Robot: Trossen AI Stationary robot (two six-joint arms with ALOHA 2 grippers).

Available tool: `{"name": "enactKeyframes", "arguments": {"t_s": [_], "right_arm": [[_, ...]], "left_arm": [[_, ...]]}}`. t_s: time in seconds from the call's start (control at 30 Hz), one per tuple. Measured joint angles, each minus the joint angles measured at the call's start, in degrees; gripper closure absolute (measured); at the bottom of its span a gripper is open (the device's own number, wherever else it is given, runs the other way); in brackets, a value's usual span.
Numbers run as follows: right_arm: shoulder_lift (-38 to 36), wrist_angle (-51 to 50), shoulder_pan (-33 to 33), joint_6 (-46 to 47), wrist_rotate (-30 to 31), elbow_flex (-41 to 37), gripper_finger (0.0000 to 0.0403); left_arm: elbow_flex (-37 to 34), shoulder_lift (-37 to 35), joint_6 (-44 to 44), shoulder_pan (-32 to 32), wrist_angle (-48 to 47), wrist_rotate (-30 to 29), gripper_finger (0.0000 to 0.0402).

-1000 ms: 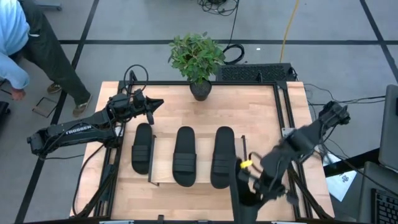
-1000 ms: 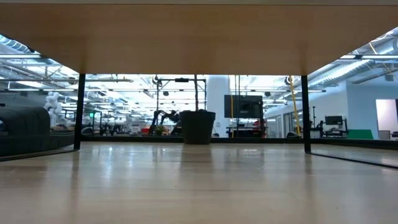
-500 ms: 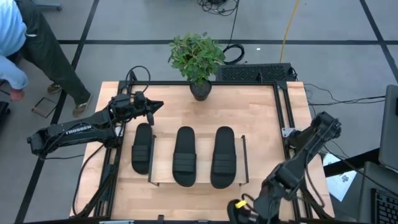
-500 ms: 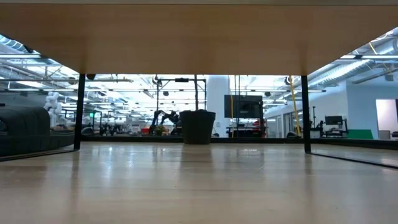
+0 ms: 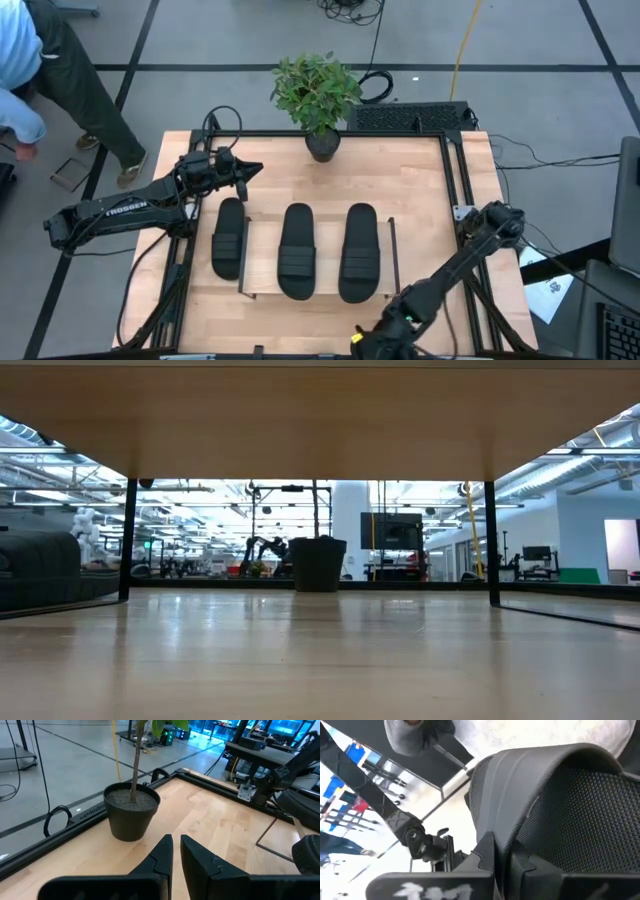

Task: Pick and place slides into the shelf
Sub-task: Put the black slipper under the shelf

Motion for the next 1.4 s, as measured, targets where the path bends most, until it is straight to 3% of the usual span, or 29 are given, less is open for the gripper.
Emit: {"name": "enactKeyframes", "arguments": {"t_s": [0.3, 0.6, 0.87, 1.03, 1.23, 1.4], "right_arm": [[2.8, 2.37, -6.23, 0.3, -6.49, -1.07, 0.0403], [2.8, 9.4, -9.11, 6.73, -3.85, -9.94, 0.0403], [2.62, 10.33, -8.13, 10.2, 8.9, -11.76, 0.0403], [0.83, 9.68, -6.27, 13.24, 10.99, -11.78, 0.0403], [-4.95, 9.47, -2.67, 14.8, 19.33, -11.74, 0.0402], [-8.63, 6.88, 0.72, 18.23, 22.65, -11.65, 0.0402]], "left_arm": [[0.0, 0.0, -0.33, 0.02, -0.15, 0.01, 0.0366], [0.0, 0.01, -0.44, 0.01, -0.21, 0.02, 0.0366], [0.0, 0.0, -0.44, 0.0, -0.21, 0.04, 0.0366], [0.0, 0.02, -0.44, 0.02, -0.2, 0.04, 0.0366], [0.0, 0.0, -0.55, 0.0, -0.19, 0.04, 0.0366], [0.0, 0.0, -0.6, 0.02, -0.19, 0.04, 0.0366]]}}
